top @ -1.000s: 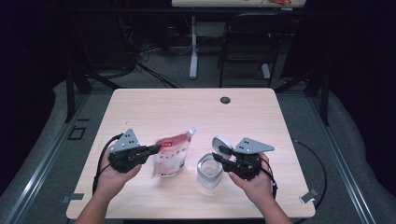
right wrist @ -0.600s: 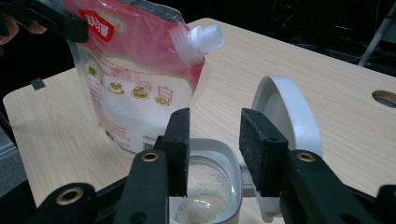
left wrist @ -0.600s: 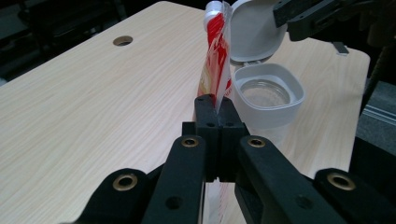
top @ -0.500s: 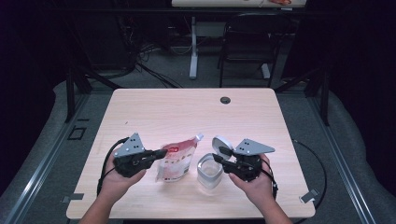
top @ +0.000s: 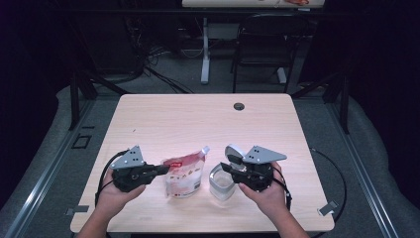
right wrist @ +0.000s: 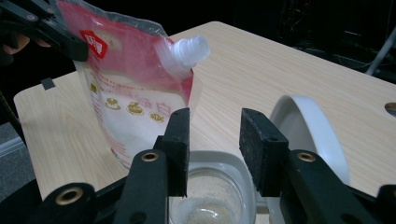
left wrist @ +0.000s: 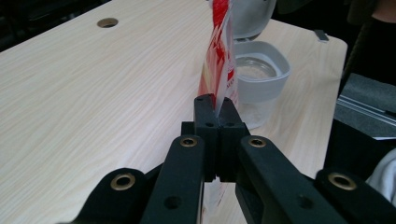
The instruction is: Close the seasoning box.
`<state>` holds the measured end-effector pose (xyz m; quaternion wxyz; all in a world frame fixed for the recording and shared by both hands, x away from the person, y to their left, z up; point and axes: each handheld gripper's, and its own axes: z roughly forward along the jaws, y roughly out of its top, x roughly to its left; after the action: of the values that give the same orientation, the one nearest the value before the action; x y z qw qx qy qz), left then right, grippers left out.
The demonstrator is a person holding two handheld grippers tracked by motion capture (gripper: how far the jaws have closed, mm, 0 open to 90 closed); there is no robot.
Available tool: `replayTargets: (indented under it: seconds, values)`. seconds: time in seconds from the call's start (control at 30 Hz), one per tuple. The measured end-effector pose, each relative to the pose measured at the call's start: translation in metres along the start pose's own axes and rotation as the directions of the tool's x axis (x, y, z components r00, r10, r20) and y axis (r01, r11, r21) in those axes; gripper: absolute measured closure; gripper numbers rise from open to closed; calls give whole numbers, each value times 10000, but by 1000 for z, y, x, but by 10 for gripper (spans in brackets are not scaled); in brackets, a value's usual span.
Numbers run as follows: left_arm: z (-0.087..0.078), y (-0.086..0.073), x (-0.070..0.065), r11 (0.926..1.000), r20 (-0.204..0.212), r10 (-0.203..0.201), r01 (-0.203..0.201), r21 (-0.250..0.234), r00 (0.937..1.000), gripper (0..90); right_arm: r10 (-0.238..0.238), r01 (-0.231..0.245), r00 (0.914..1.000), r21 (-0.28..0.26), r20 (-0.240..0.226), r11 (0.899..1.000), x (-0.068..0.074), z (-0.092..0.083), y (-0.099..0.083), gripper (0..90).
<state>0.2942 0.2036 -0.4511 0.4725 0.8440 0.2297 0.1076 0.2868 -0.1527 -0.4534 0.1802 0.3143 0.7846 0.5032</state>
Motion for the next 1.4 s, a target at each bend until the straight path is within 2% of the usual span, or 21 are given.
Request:
replayTargets:
  seconds: [0.27,0.3,0.4,0.43,0.77,0.87,0.97,1.2,1.4]
  values:
    - [-7,-8,7,9998,-225,-192,194,87,9996,872,-172,174,9980,39,-611,9998,7,21,13,587]
    - [-8,-10,8,9997,-233,-228,229,74,9995,871,-231,242,9965,130,-801,9996,9,28,16,575]
    - [-8,-10,9,9997,-214,-246,247,41,9995,869,-339,354,9950,133,-943,9993,11,35,18,560]
    - [-8,-11,9,9997,-207,-247,247,-5,9995,870,-365,393,9934,234,-1084,9990,13,44,19,558]
    - [-8,-11,10,9996,-195,-278,277,-62,9994,872,-713,739,9890,152,-1296,9972,21,63,28,543]
    - [-8,-11,11,9996,-182,-285,284,-71,9994,880,-771,801,9888,182,-1274,9966,22,64,29,548]
    - [-8,-11,12,9995,-236,-321,320,-56,9992,897,-860,888,9901,202,-1113,9958,24,63,29,601]
    - [-6,-12,15,9991,-371,-419,415,-130,9984,900,-850,891,9893,295,-1182,9956,29,53,28,667]
    - [2,-8,13,9990,-379,-429,424,-141,9984,900,-998,1033,9897,293,-1031,9942,32,40,23,698]
